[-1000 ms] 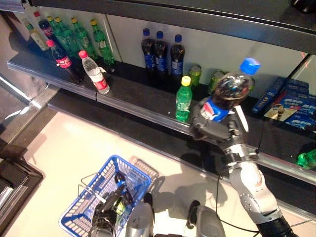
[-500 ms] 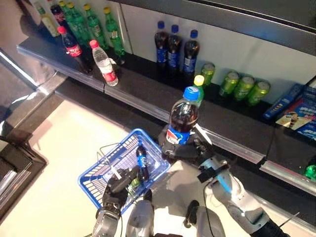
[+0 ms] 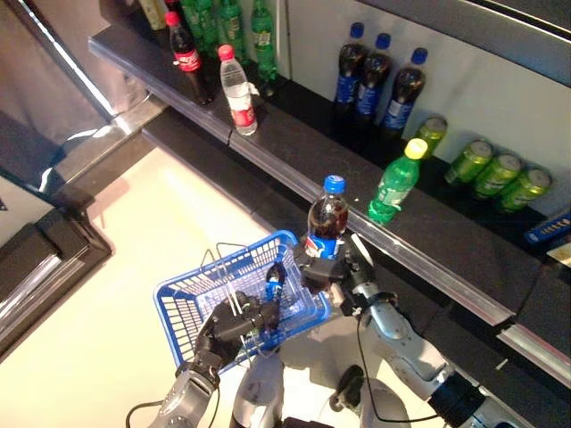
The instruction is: Pick up the drink and place into the basket.
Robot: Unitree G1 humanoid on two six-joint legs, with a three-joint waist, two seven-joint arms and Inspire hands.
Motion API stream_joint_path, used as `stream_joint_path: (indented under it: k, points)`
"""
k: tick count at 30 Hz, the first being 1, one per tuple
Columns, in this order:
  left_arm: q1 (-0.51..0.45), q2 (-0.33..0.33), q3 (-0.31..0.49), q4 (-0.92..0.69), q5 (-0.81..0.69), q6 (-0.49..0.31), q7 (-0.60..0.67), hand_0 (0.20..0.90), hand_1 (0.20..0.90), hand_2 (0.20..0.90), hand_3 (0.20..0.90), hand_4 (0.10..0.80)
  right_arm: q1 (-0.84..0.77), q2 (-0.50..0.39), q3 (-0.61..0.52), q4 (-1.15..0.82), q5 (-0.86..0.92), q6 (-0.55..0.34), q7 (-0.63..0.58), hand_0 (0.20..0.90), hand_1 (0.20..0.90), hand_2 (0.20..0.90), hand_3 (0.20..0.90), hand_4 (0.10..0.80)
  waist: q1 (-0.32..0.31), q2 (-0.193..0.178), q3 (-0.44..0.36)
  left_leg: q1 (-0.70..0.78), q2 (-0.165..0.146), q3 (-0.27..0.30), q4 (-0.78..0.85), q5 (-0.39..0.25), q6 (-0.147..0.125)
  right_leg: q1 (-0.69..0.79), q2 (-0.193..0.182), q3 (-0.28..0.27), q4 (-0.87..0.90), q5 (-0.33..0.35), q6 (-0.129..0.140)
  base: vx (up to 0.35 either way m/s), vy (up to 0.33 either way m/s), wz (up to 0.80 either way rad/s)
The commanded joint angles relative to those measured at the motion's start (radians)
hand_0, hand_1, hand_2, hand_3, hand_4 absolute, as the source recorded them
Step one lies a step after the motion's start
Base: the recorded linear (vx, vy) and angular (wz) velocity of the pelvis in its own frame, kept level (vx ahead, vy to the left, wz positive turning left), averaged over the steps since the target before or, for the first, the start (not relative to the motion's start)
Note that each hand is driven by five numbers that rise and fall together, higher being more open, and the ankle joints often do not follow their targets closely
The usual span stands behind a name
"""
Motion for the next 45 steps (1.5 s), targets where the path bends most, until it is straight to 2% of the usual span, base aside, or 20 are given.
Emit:
stream_joint_path:
  k: [1,5,14,19,23,29,30,36,45]
  points:
    - [-0.125,0.026,-0.009,-0.413,0.004,-0.168,-0.267,0.3,0.3,0.3,0.2,0.1,-0.174,0.118,0.02,-0.114,-0.012,-0.152,-0.001,0.3,0.3,0.3,0.2,0.1,0.001,-0.003,-0.116,-0.078,-0.035,-0.02,0.138,0.082,0.003,0.155,0.022,0.032,-0.234,0.15,0.015,0.01,0.033,0.13]
    - [-0.182,0.025,-0.068,-0.468,-0.041,-0.134,-0.351,0.3,0.3,0.3,0.2,0.1,-0.173,0.163,0.072,-0.025,-0.024,-0.128,-0.011,0.3,0.3,0.3,0.2,0.1,0.01,0.007,-0.113,-0.086,-0.056,-0.043,0.136,0.078,0.004,0.152,0.01,0.017,-0.232,0.152,0.017,0.015,0.056,0.18]
    - [-0.2,0.024,-0.091,-0.521,-0.066,-0.063,-0.454,0.3,0.3,0.3,0.2,0.1,-0.187,0.217,0.114,0.058,-0.024,-0.095,-0.026,0.3,0.3,0.3,0.2,0.1,0.036,0.016,-0.113,-0.099,-0.086,-0.072,0.142,0.069,0.008,0.149,-0.003,-0.007,-0.224,0.153,0.019,0.014,0.032,0.15]
    - [-0.196,0.011,-0.083,-0.532,-0.07,-0.034,-0.493,0.3,0.3,0.3,0.2,0.1,-0.187,0.251,0.12,0.129,0.0,-0.067,-0.044,0.3,0.3,0.3,0.2,0.1,0.054,0.019,-0.116,-0.108,-0.101,-0.086,0.151,0.062,0.012,0.146,-0.009,-0.018,-0.214,0.151,0.019,0.022,0.02,0.09]
    - [-0.183,0.009,-0.053,-0.58,-0.087,-0.006,-0.579,0.3,0.3,0.3,0.2,0.1,-0.167,0.281,0.104,0.233,0.044,-0.031,-0.046,0.3,0.3,0.3,0.2,0.1,0.078,0.022,-0.112,-0.117,-0.117,-0.103,0.153,0.051,0.018,0.144,-0.013,-0.035,-0.209,0.152,0.019,0.016,0.012,0.12]
    - [-0.183,0.019,-0.028,-0.63,-0.118,0.036,-0.608,0.3,0.3,0.3,0.2,0.1,-0.139,0.314,0.084,0.322,0.157,-0.044,-0.059,0.3,0.3,0.3,0.2,0.1,0.1,0.024,-0.102,-0.122,-0.127,-0.113,0.155,0.034,0.021,0.143,-0.015,-0.048,-0.202,0.149,0.023,0.005,-0.011,0.12]
    - [-0.19,0.024,-0.016,-0.644,-0.121,0.059,-0.622,0.3,0.3,0.3,0.2,0.1,-0.125,0.338,0.068,0.38,0.281,-0.058,-0.042,0.3,0.3,0.3,0.2,0.1,0.112,0.023,-0.096,-0.129,-0.13,-0.119,0.157,0.026,0.021,0.142,-0.014,-0.058,-0.202,0.15,0.025,-0.001,-0.056,0.13]
    - [-0.199,0.033,0.006,-0.674,-0.153,0.129,-0.658,0.3,0.3,0.3,0.2,0.1,-0.119,0.385,0.047,0.476,0.503,-0.033,0.05,0.3,0.3,0.3,0.2,0.1,0.134,0.018,-0.083,-0.139,-0.136,-0.13,0.154,0.001,0.025,0.134,-0.008,-0.068,-0.203,0.154,0.029,-0.01,-0.054,0.13]
    - [-0.234,0.047,-0.003,-0.694,-0.157,0.178,-0.671,0.3,0.3,0.3,0.2,0.1,-0.131,0.426,0.069,0.547,0.685,0.067,0.231,0.3,0.3,0.3,0.2,0.1,0.156,0.002,-0.067,-0.146,-0.134,-0.141,0.141,-0.02,0.034,0.122,-0.001,-0.073,-0.213,0.165,0.037,0.0,-0.057,0.06]
